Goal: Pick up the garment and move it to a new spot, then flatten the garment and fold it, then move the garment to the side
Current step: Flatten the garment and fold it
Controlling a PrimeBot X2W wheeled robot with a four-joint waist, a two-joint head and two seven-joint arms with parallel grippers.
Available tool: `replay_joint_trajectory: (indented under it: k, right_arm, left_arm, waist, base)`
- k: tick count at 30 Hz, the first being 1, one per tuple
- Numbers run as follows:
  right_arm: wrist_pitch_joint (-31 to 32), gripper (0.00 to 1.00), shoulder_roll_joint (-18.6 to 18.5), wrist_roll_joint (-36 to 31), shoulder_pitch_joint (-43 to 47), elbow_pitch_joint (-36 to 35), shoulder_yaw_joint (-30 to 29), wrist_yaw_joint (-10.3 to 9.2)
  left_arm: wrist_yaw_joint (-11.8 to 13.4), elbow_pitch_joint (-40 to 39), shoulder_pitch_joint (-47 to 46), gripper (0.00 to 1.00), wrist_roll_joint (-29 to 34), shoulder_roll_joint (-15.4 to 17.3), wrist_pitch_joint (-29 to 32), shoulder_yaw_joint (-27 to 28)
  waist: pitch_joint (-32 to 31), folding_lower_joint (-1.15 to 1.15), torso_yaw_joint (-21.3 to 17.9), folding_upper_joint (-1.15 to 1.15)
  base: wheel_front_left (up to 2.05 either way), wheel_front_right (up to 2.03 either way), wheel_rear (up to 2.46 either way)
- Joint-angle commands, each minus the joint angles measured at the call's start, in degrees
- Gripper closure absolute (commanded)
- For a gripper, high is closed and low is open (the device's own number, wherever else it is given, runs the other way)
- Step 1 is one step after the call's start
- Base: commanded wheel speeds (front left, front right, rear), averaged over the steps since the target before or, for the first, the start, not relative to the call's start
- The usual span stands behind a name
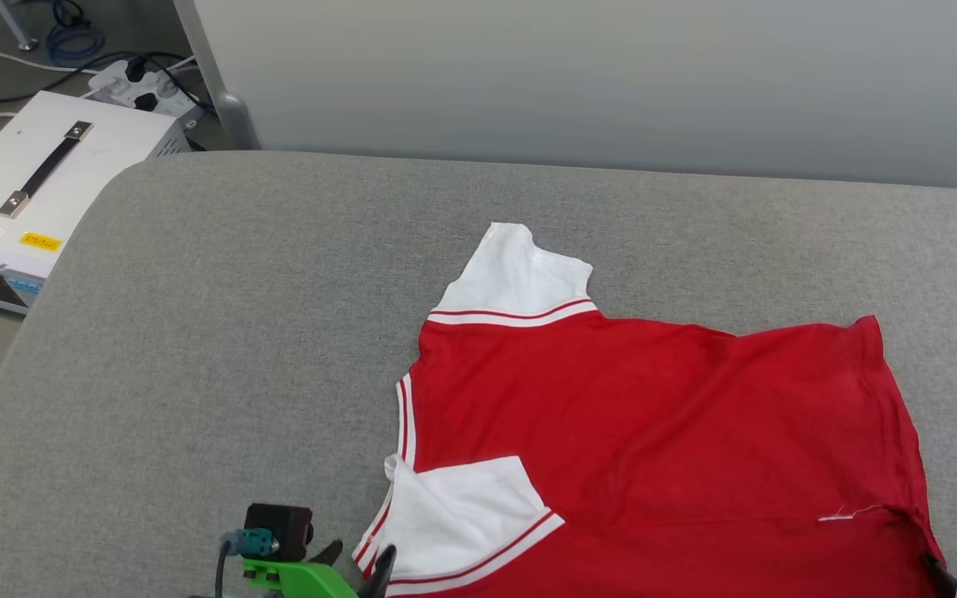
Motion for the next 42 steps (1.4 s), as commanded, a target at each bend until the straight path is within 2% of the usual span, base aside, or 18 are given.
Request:
replay_joint_trajectory:
  k: [1, 9, 13, 22, 30, 33, 35, 38, 42]
  right_arm:
    - [-1.8, 0.00, -0.7, 0.4, -1.1, -0.7, 0.4, -0.06]
    - [-15.9, 0.00, -4.2, 0.1, -3.4, -5.4, 3.4, -0.06]
    - [-22.8, 0.00, -3.9, -0.4, -4.2, -7.3, 4.7, -0.06]
    - [-34.0, 0.00, -2.3, -0.7, -3.3, -9.6, 8.1, -0.06]
    - [-36.9, 0.00, -1.0, -1.4, -4.7, -9.8, 9.0, -0.06]
    - [-37.3, 0.00, -0.8, -1.6, -6.1, -10.7, 9.5, -0.06]
    - [-37.3, 0.00, -0.5, -2.0, -7.2, -11.5, 10.0, -0.06]
    - [-37.3, 0.00, -0.3, -2.7, -9.1, -12.7, 11.1, -0.06]
    - [-37.7, 0.00, 0.3, -3.2, -12.1, -13.6, 12.8, -0.06]
  left_arm:
    - [-0.2, -0.1, -1.6, 0.00, 1.3, -0.2, -1.8, 0.8]
    - [-0.5, -1.8, -4.2, 0.00, 5.0, -0.6, -15.5, 5.3]
    - [-0.6, -2.6, -4.5, 0.00, 6.6, -1.8, -20.5, 6.7]
    - [-2.1, -3.9, -3.1, 0.00, 12.0, -5.9, -22.5, 12.0]
    - [-6.4, -1.7, -6.1, 0.00, 16.1, -7.9, -22.5, 14.1]
    - [-8.5, -0.4, -10.3, 0.00, 16.9, -6.8, -20.6, 13.0]
    - [-10.7, 0.2, -14.4, 0.00, 16.4, -6.3, -17.0, 12.2]
    - [-13.7, 1.5, -22.4, 0.00, 15.4, -5.2, -9.9, 11.5]
    - [-16.4, 4.7, -33.9, 0.00, 13.3, -3.8, 0.7, 11.0]
  waist:
    - [-0.3, 0.00, -0.1, 0.00]
    - [-1.6, 0.00, -0.9, 0.00]
    - [-1.9, 0.00, -1.2, 0.00]
    - [-0.6, 0.00, -2.0, 0.00]
    - [3.3, 0.00, -4.3, 0.00]
    - [5.9, 0.00, -5.6, 0.00]
    - [8.1, 0.00, -6.6, 0.00]
    - [11.6, 0.00, -8.4, 0.00]
    - [16.1, 0.00, -11.2, 0.00]
  base:
    - [0.00, 0.00, 0.00]
    - [0.00, 0.00, 0.00]
    - [0.00, 0.00, 0.00]
    - [0.00, 0.00, 0.00]
    - [0.00, 0.00, 0.00]
    - [0.00, 0.00, 0.00]
    - [0.00, 0.00, 0.00]
    - [0.00, 0.00, 0.00]
    - [0.00, 0.00, 0.00]
